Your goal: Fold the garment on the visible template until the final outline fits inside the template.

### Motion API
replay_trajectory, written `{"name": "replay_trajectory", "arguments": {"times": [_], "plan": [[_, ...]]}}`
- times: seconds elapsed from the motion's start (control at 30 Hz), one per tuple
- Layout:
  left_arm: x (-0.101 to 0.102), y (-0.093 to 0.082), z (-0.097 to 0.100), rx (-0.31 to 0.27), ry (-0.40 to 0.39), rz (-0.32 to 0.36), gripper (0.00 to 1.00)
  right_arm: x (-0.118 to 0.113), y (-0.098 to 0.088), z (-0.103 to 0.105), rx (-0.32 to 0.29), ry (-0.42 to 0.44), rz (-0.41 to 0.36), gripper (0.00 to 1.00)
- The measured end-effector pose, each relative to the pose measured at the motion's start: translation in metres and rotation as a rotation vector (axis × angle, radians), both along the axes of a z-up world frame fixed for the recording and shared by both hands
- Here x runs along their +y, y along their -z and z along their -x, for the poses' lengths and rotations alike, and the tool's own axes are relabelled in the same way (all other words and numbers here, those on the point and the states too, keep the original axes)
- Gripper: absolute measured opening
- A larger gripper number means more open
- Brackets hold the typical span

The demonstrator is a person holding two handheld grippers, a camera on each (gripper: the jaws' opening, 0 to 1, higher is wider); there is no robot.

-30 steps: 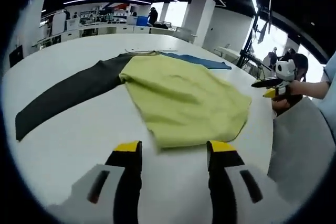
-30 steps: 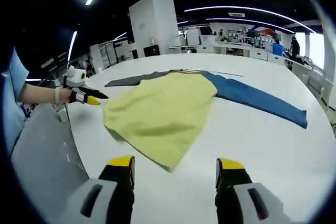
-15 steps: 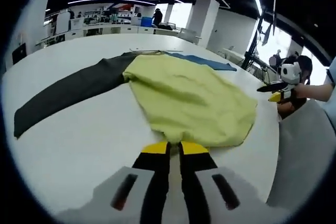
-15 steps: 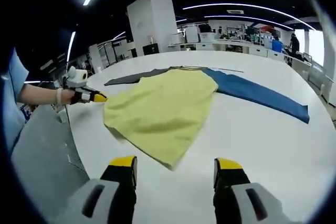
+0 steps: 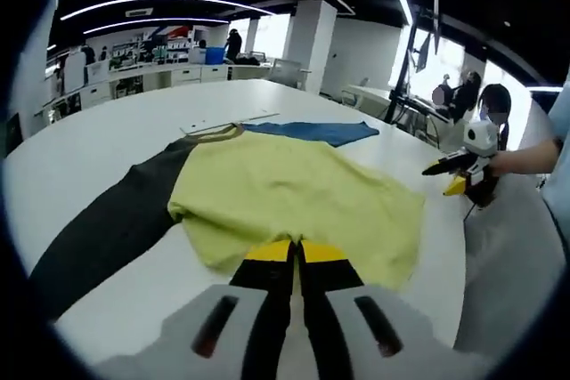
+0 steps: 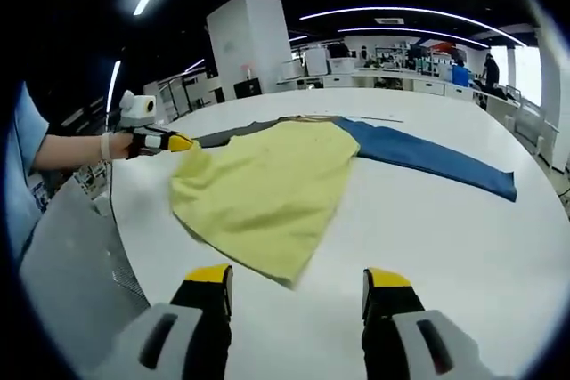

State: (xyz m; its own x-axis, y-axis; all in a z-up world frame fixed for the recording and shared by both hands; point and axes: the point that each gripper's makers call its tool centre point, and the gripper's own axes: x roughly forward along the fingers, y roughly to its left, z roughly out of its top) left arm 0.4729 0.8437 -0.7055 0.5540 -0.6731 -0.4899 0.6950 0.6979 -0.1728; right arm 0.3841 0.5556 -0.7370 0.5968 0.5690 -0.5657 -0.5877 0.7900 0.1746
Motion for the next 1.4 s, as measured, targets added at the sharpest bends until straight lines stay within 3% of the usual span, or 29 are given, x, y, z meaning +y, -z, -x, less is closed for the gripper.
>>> {"name": "replay_trajectory", "arguments": {"times": [0.33, 0.57, 0.8, 1.0, 1.4], "plan": [[-0.037, 0.035, -0.014, 0.062, 0.086, -0.088, 0.0, -0.018, -0.001, 0.006, 0.001, 0.063, -0.006, 0.58], [-0.039, 0.054, -0.015, 0.115, 0.09, -0.12, 0.0, -0.024, 0.003, 0.01, 0.016, 0.091, -0.012, 0.58], [-0.036, 0.054, -0.013, 0.12, 0.086, -0.125, 0.03, -0.021, 0.003, 0.007, 0.015, 0.09, -0.021, 0.59], [-0.026, 0.049, -0.012, 0.095, 0.086, -0.146, 0.24, -0.017, 0.002, 0.004, 0.007, 0.079, -0.021, 0.6], [-0.008, 0.044, -0.008, 0.091, 0.077, -0.152, 0.16, -0.012, 0.005, 0.005, 0.011, 0.066, -0.022, 0.61]]}}
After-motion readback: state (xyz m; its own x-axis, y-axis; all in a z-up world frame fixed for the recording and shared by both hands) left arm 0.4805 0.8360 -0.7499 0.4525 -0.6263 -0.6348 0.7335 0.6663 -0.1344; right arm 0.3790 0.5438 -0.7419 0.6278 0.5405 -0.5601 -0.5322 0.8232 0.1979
